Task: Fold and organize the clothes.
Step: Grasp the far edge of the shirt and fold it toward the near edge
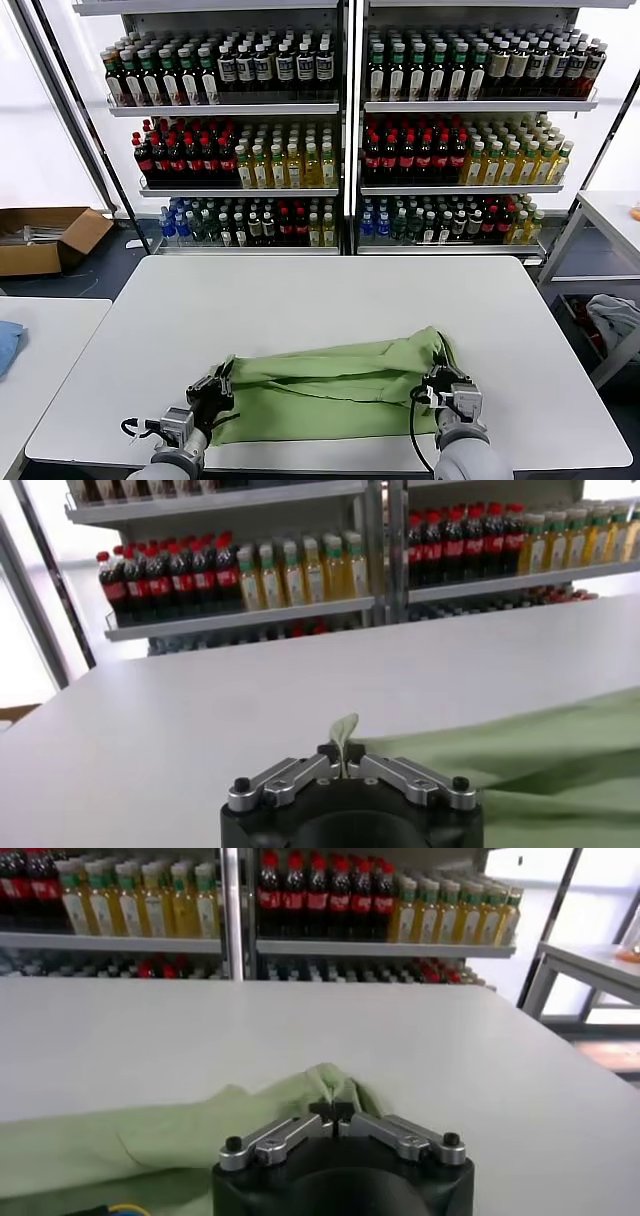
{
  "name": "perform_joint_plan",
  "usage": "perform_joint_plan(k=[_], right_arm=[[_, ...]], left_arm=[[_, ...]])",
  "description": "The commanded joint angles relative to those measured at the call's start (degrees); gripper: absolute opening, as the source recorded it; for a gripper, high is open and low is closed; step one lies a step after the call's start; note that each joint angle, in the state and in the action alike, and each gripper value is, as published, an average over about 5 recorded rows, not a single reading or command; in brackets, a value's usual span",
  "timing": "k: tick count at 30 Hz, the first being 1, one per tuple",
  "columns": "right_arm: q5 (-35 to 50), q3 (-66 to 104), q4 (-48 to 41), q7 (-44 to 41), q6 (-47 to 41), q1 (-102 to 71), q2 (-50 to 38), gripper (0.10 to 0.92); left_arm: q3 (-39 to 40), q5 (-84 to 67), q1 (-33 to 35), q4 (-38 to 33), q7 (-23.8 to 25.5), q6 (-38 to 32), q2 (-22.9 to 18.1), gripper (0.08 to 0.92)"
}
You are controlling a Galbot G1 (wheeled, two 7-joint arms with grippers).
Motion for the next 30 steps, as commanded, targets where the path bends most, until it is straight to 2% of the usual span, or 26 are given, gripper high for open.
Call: perform_joint_plan(k=[1, 8, 11, 14, 23, 30], right_arm=[[-0.9, 0.2, 0.5, 0.3, 0.5, -3.6, -0.1, 0.106], [-3.0, -0.1, -1.7, -0.2, 1.1, -4.1, -0.2, 0.106], [-4.4, -0.2, -2.5, 0.2, 1.4, -4.5, 0.1, 0.106], [-5.5, -0.2, -2.7, 0.3, 2.1, -5.0, 0.3, 0.141], [-3.9, 1.3, 5.3, -0.6, 6.9, -6.9, 0.0, 0.396], [-3.0, 2.0, 13.5, 0.2, 10.4, -8.6, -0.2, 0.595]], left_arm=[[0.2, 2.8, 2.8, 0.1, 0.8, -0.4, -1.0, 0.090], [0.4, 4.9, 2.4, 1.2, 0.9, -1.1, -2.0, 0.105], [0.6, 5.0, 2.0, 0.9, 0.8, -1.2, -2.4, 0.169], [0.8, 5.2, 1.7, 0.5, 0.8, -1.3, -2.8, 0.256], [0.3, 5.5, 1.9, -3.6, -0.4, -2.0, -3.8, 0.516], [-0.5, 6.6, 4.3, -6.7, -3.8, 1.5, -5.7, 0.715]])
